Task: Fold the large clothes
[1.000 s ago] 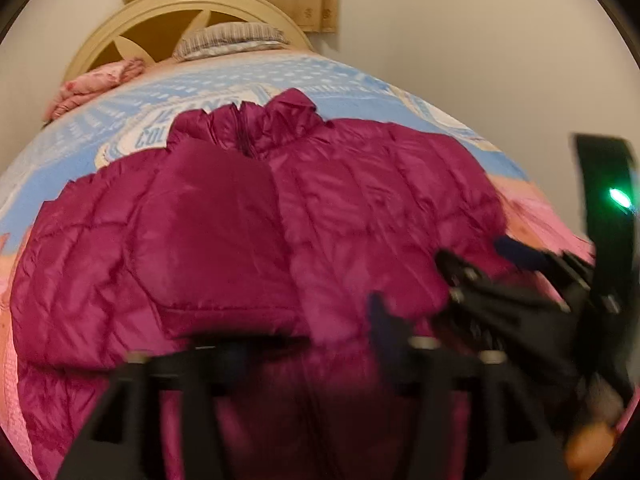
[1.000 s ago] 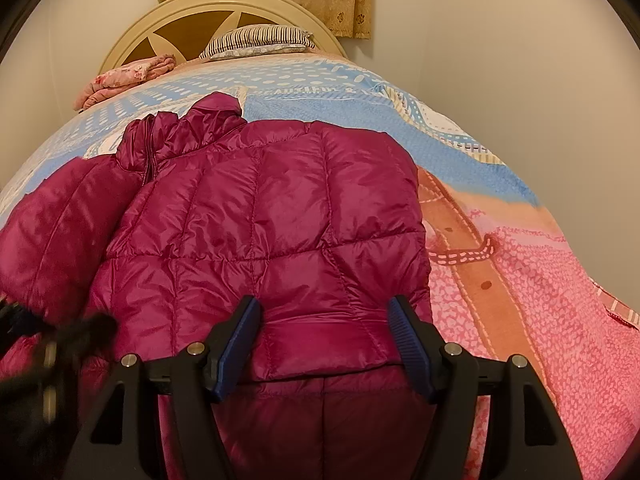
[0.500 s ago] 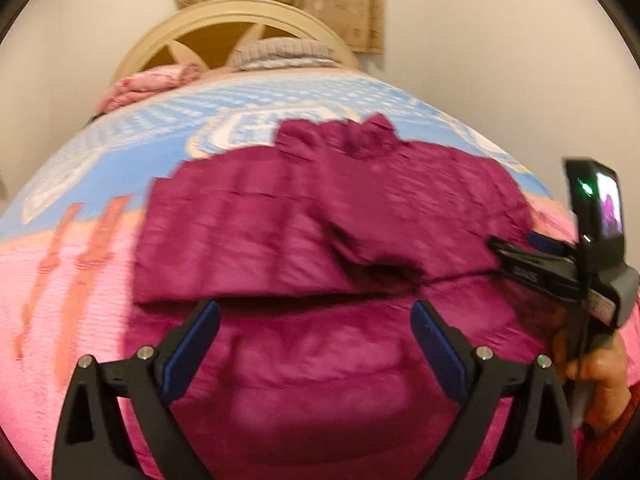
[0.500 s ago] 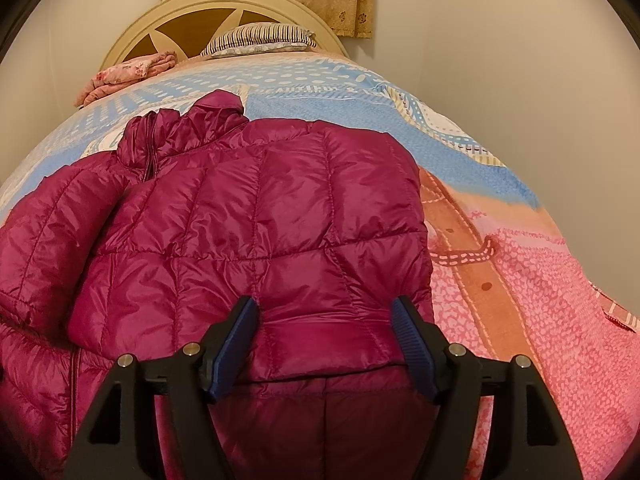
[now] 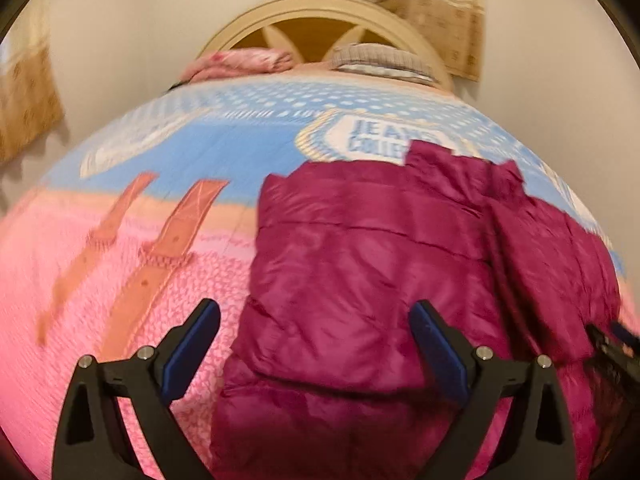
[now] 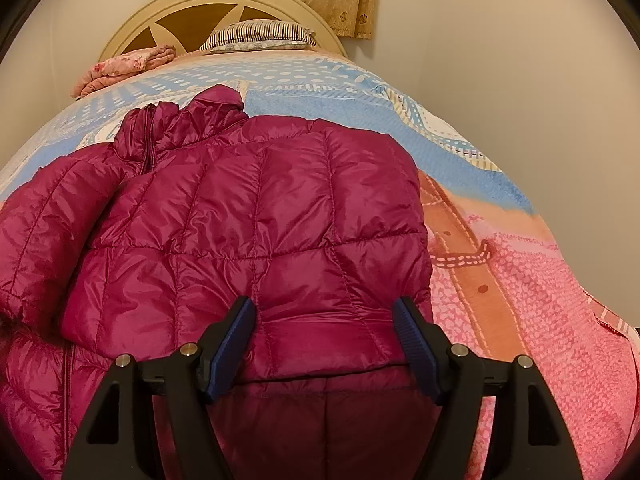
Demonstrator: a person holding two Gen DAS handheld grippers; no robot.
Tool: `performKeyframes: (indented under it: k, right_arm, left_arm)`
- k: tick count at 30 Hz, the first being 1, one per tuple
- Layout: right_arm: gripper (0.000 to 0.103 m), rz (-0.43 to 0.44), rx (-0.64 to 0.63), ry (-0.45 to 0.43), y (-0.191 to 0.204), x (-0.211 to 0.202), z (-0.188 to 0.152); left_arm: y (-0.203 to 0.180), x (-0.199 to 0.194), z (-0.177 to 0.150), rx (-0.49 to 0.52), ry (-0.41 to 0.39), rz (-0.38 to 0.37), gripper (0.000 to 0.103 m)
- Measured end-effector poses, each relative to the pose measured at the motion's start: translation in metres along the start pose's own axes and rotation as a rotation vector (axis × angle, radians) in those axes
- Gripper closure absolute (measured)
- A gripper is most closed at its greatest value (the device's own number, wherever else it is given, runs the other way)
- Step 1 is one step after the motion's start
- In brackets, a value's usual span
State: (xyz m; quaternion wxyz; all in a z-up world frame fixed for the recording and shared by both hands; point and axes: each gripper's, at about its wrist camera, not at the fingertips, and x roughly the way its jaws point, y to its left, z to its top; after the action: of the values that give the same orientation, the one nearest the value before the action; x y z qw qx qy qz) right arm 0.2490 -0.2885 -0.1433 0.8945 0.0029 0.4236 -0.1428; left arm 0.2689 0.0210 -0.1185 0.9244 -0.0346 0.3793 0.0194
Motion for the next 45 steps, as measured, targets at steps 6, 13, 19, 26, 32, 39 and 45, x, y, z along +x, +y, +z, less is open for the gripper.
performKeyframes:
  k: [6, 13, 19, 26, 32, 39, 45]
  right_arm:
    - [0.030, -0.003, -0.001, 0.000, 0.000, 0.000, 0.000]
    - [0.030, 0.144, 0.011, -0.100, 0.026, -0.053, 0.006]
    - [0.030, 0.385, -0.169, -0.148, 0.116, -0.093, 0.011]
    - [0.051, 0.331, -0.223, -0.047, 0.137, -0.058, 0.015]
    - [0.068, 0.429, 0.117, 0.021, 0.066, -0.042, 0.016]
    - [0.068, 0.424, 0.226, 0.120, 0.027, -0.027, -0.026]
    - [0.061, 0.417, 0.266, -0.060, 0.014, -0.065, 0.005]
  left_arm:
    - [0.017, 0.031, -0.012, -0.110, 0.115, -0.028, 0.001]
    - [0.013, 0.030, -0.016, -0.110, 0.105, -0.025, 0.000]
    - [0.020, 0.027, -0.016, -0.136, 0.094, -0.049, 0.000]
    - [0.028, 0.024, -0.018, -0.162, 0.083, -0.062, 0.000]
    - [0.030, 0.023, -0.019, -0.167, 0.082, -0.069, 0.000]
    - [0.030, 0.022, -0.019, -0.166, 0.083, -0.068, 0.000]
    - [0.030, 0.022, -0.019, -0.166, 0.082, -0.066, 0.000]
